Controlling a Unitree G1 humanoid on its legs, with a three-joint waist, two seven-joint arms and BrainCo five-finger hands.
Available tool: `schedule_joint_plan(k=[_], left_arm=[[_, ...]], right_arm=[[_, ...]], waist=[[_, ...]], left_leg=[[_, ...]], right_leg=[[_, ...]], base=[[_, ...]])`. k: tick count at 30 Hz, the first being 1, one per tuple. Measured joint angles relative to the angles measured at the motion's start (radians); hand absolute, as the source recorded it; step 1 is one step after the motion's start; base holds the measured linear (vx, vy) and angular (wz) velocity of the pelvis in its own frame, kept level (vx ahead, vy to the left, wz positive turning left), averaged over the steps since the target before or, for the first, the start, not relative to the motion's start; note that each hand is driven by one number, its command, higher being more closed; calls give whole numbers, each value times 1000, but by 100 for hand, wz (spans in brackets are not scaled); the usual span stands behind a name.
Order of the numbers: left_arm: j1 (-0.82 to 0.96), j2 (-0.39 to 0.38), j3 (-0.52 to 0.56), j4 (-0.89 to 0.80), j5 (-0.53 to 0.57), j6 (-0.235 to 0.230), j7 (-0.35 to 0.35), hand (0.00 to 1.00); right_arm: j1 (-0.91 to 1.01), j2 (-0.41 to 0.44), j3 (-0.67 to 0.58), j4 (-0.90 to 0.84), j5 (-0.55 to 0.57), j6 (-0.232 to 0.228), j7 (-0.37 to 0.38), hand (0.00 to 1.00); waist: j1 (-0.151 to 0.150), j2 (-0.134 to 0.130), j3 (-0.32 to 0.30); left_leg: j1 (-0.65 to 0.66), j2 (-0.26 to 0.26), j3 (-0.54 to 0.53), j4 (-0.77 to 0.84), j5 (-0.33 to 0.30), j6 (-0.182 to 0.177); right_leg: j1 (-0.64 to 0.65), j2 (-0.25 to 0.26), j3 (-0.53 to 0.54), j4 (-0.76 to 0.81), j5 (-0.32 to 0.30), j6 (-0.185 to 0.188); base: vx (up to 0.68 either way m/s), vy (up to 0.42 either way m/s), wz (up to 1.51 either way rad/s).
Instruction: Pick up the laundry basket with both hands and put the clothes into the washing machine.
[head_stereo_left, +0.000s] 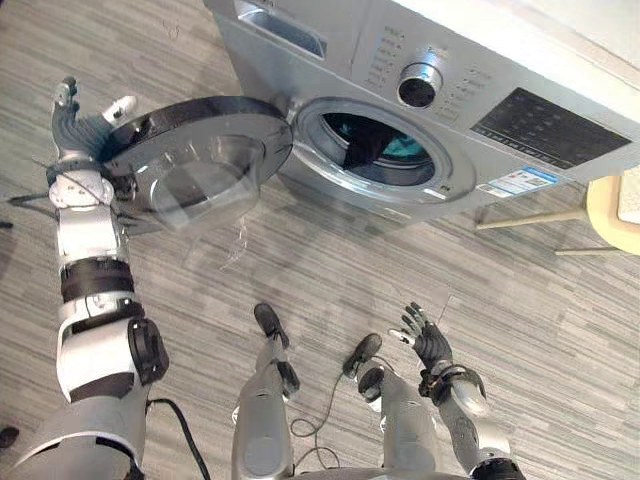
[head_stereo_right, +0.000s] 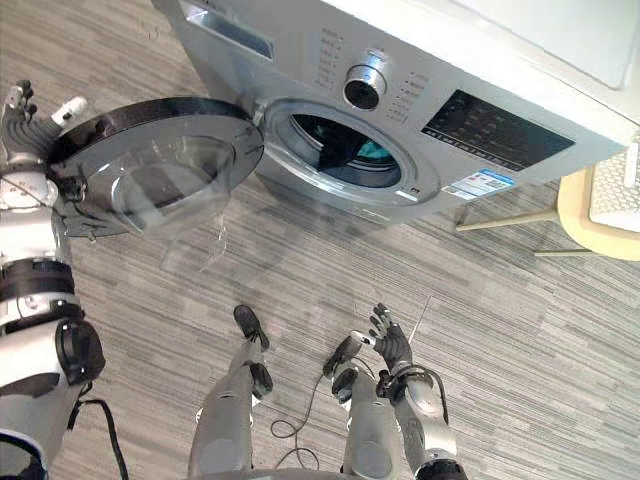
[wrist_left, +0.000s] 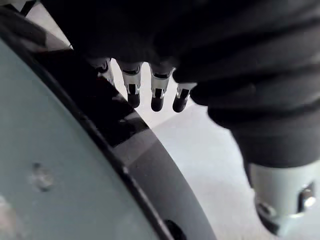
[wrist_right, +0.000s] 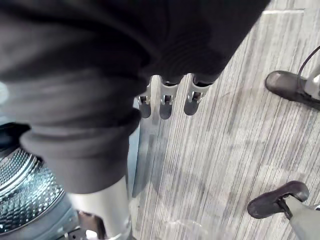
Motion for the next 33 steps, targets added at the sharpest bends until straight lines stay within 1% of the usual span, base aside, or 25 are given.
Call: schedule_joint_plan(k=[3, 4, 5, 7, 10, 11, 12, 13, 14, 15, 16, 17, 19, 20, 22, 23, 24, 25, 27, 28, 29, 30, 31, 32, 33], left_arm=[[-22, 28, 23, 56, -23, -17, -6, 0], [-27, 29, 48, 73, -30, -18, -13, 0], [-33, 31, 106, 93, -51, -17, -35, 0], [-22, 28, 142, 94, -53, -16, -55, 0], [51, 18, 210, 92, -48, -16, -108, 0], [79, 15, 223, 92, -31, -16, -122, 0], [110, 7, 247, 92, -7, -15, -136, 0], [157, -4, 252, 92, 13, -14, -140, 0], [184, -14, 252, 91, 24, -14, -140, 0], [325, -48, 253, 97, 47, -6, -140, 0], [388, -97, 243, 133, 61, 4, -139, 0], [447, -143, 204, 180, 66, 18, -140, 0], [539, -227, 125, 238, 67, 37, -148, 0], [558, -253, 96, 245, 66, 40, -152, 0], [605, -358, -39, 288, 60, 60, -179, 0], [618, -394, -57, 306, 41, 65, -177, 0], [625, -407, -90, 317, 29, 65, -166, 0], [622, -418, -195, 346, 25, 69, -127, 0], [613, -417, -352, 386, 35, 72, -127, 0], [593, -441, -481, 400, 59, 72, -136, 0], [569, -475, -566, 401, 73, 67, -144, 0], [549, -485, -600, 410, 76, 57, -151, 0], [517, -526, -644, 419, 78, 43, -156, 0], [462, -596, -694, 420, 99, 20, -155, 0], [417, -648, -746, 420, 117, 3, -154, 0]], right_arm=[[-13, -1, 10, -3, 15, -3, 0, 0], [-13, -1, 10, -3, 16, -2, 0, 0], [-13, -2, 9, 1, 16, 1, 0, 0], [-13, -2, 9, 11, 14, 3, 1, 0], [-14, -3, 4, 50, 4, 21, 19, 0], [-17, -4, 1, 64, -6, 26, 27, 0], [-18, -3, -7, 76, -28, 31, 40, 0], [-21, -4, -19, 85, -39, 40, 47, 0], [-29, -7, -26, 95, -48, 46, 46, 0], [-58, -22, -37, 104, -88, 51, 47, 0], [-52, -30, -46, 107, -111, 53, 47, 0], [-47, -33, -58, 126, -126, 57, 48, 0], [-38, -27, -58, 143, -156, 65, 48, 0], [-37, -22, -58, 146, -159, 65, 48, 0], [-69, 0, -51, 209, -192, 67, 48, 0], [-89, 10, -42, 251, -194, 68, 48, 0], [-102, 17, -32, 279, -197, 69, 48, 0], [-129, 37, -9, 329, -214, 67, 50, 0], [-157, 64, -8, 404, -227, 68, 65, 0], [-158, 76, -10, 453, -231, 71, 67, 0], [-146, 91, -9, 490, -234, 83, 67, 0], [-140, 108, -7, 500, -237, 89, 67, 0], [-121, 107, -4, 502, -247, 88, 67, 0], [-115, 66, -5, 508, -260, 88, 67, 0], [-106, 31, -7, 526, -267, 88, 66, 0]], waist=[[0, 0, 0], [-1, -1, 0], [-1, -1, 0], [-1, -1, 0], [-2, 0, 0], [-2, 2, 1], [-1, 0, -2], [-9, -10, -8], [-8, -4, -10], [-7, 22, -26], [-9, 46, -47], [-6, 60, -77], [-12, 66, -151], [-13, 69, -167], [-23, 83, -212], [-27, 87, -231], [-36, 86, -243], [-54, 76, -261], [-79, 67, -277], [-101, 55, -289], [-118, 25, -308], [-120, 3, -317], [-139, -14, -325], [-157, 31, -332], [-175, 62, -351]], left_leg=[[-6, 11, 5, 0, 0, 0], [-6, 14, 8, 1, 0, 0], [-3, 21, 23, 2, 0, 0], [5, 26, 32, 2, 0, 0], [46, 42, 62, 3, 0, 0], [68, 53, 71, 5, 0, 0], [86, 62, 87, 17, 0, 0], [97, 49, 111, 38, -5, -6], [105, 54, 123, 43, -10, -13], [156, 67, 193, 56, -10, -13], [194, 62, 222, 59, -10, -13], [239, 53, 257, 57, -10, -13], [293, 37, 295, 61, -10, -13], [310, 33, 307, 61, -10, -13], [377, 14, 353, 58, -10, -13], [401, 4, 372, 52, -10, -13], [412, -2, 380, 52, -10, -13], [433, -20, 385, 45, -11, -14], [444, -24, 389, 54, -25, -34], [456, -20, 395, 83, -43, -60], [457, 2, 407, 171, -68, -93], [440, 25, 410, 244, -93, -112], [442, -2, 393, 199, -170, -153], [448, -31, 353, 3, -105, -104], [457, -29, 378, -38, -100, -98]], right_leg=[[-4, 11, -1, 0, 0, 0], [-3, 13, 0, 1, 0, 0], [-3, 18, 1, 6, 0, 0], [-3, 18, 2, 14, 0, 0], [-1, 8, 3, 84, 0, 0], [-13, -5, 6, 139, -2, 0], [-24, -15, 14, 125, -42, 7], [-6, -43, 17, 13, 29, 5], [10, -35, 29, 8, 17, 10], [37, -13, 65, -26, 17, 8], [65, -13, 79, -38, 17, 8], [91, -16, 103, -46, 18, 8], [131, -21, 124, -74, 21, 7], [144, -22, 131, -83, 23, 11], [196, -8, 168, -135, 61, 6], [207, -6, 189, -156, 78, 10], [217, -7, 201, -173, 86, 8], [230, -9, 237, -204, 109, 7], [216, -8, 279, -211, 129, -7], [214, -10, 304, -215, 141, -16], [216, -19, 336, -225, 161, -19], [220, -34, 354, -232, 176, -19], [227, -48, 383, -243, 190, -22], [228, -25, 391, -260, 217, -6], [233, -11, 398, -281, 207, 17]], base=[[143, -46, 2], [167, -52, -3], [166, -53, -5], [124, -43, -8], [140, -62, -15], [129, -108, -19], [132, -146, -6], [101, -143, 1], [165, -167, -41], [186, -121, -67], [208, -83, -85], [134, -6, -49], [167, -26, -41], [189, -43, -33], [107, -13, -45], [42, 6, -48], [81, -28, -60], [103, -54, -66], [100, -63, -66], [109, -80, -71], [93, -68, -78], [85, -78, -75], [-1, 36, -72], [0, 90, -79], [-8, 173, -63]])
